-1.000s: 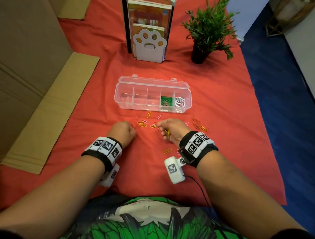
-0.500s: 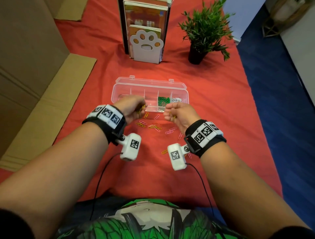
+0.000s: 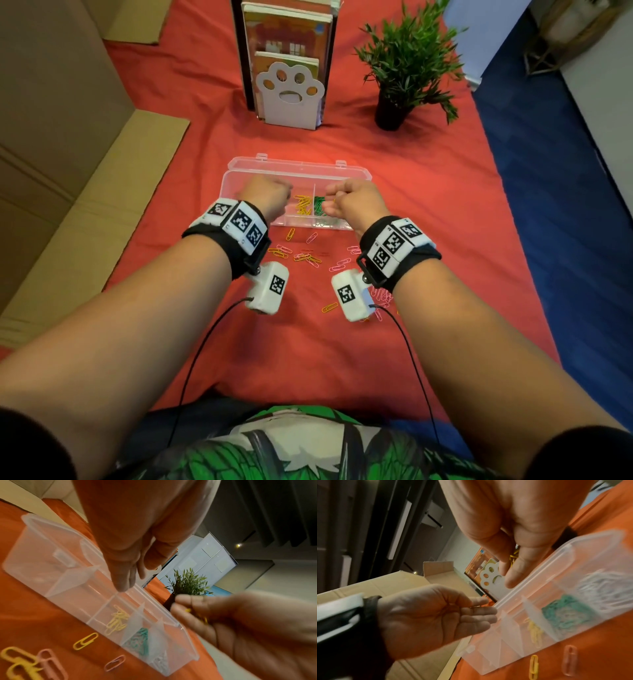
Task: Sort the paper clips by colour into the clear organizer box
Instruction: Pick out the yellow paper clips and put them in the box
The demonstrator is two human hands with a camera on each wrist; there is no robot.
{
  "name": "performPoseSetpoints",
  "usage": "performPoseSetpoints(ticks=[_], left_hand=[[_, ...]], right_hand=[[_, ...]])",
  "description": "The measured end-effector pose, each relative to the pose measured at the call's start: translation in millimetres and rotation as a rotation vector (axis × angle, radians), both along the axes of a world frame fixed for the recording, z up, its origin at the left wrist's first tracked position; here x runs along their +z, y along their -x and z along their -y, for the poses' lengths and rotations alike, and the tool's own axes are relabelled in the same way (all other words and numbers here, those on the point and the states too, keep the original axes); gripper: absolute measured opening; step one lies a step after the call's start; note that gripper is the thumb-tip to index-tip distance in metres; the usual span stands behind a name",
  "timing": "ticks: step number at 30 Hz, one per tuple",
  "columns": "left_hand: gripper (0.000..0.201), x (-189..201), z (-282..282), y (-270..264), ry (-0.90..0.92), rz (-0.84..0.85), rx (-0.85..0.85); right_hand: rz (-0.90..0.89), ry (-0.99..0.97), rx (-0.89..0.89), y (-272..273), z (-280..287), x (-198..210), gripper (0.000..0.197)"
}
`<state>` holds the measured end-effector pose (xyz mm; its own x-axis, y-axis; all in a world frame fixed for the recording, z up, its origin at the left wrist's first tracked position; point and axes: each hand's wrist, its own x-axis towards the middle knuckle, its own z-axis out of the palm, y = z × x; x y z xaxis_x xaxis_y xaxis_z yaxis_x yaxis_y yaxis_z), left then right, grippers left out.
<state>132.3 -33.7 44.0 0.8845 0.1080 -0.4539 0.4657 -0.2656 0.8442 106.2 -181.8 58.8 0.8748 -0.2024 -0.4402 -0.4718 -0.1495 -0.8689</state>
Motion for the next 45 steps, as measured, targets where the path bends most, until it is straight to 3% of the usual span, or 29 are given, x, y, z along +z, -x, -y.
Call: performPoseSetpoints(ticks=[2, 6, 9, 12, 17, 19, 26, 32, 40, 42, 45], left_hand=[[0.019, -1.4, -4.2, 10.7, -0.021, 0.060, 0.008], [0.017, -13.9, -21.7, 40.8, -0.269, 0.147, -0.112], [0.018, -24.2, -33.3, 63.6, -0.351, 0.157, -0.196], [0.019, -34.1, -39.9, 74.5, -0.444, 0.131, -0.272], [0.023, -36.2, -33.1, 74.7, -0.615, 0.218, -0.393], [0.023, -39.0, -30.1, 71.5, -0.637, 0.247, -0.420], [0.028, -49.7, -33.5, 73.1, -0.672, 0.246, -0.456], [0.038, -52.4, -35.5, 73.8, -0.659, 0.256, -0.481], [0.019, -51.7, -26.6, 72.2, -0.740, 0.305, -0.580], [0.021, -53.1, -27.1, 73.7, -0.719, 0.294, -0.561], [0.026, -54.1, -30.2, 77.1, -0.681, 0.274, -0.490]], right_hand=[[0.012, 0.038, 0.051, -12.9, -14.1, -2.4, 0.031], [-0.011, 0.229, 0.292, -25.2, -28.2, 0.5, 0.039], [0.011, 0.245, 0.257, -20.8, -25.6, 4.4, 0.040], [0.034, 0.223, 0.209, 2.5, -22.9, 4.3, 0.035], [-0.024, 0.701, 0.688, 64.9, -11.9, -17.5, 0.023], [-0.018, 0.805, 0.803, 88.6, -10.3, -32.0, 0.021], [0.095, 0.992, 0.861, 134.1, -15.4, -51.4, 0.037], [0.045, 0.943, 0.830, 129.5, -4.6, -59.5, 0.036], [0.002, 1.016, 0.909, 131.0, -7.5, -59.8, 0.034], [-0.017, 0.929, 0.865, 123.1, -7.0, -58.6, 0.031], [-0.066, 0.564, 0.596, 101.1, -2.7, -52.0, 0.016]])
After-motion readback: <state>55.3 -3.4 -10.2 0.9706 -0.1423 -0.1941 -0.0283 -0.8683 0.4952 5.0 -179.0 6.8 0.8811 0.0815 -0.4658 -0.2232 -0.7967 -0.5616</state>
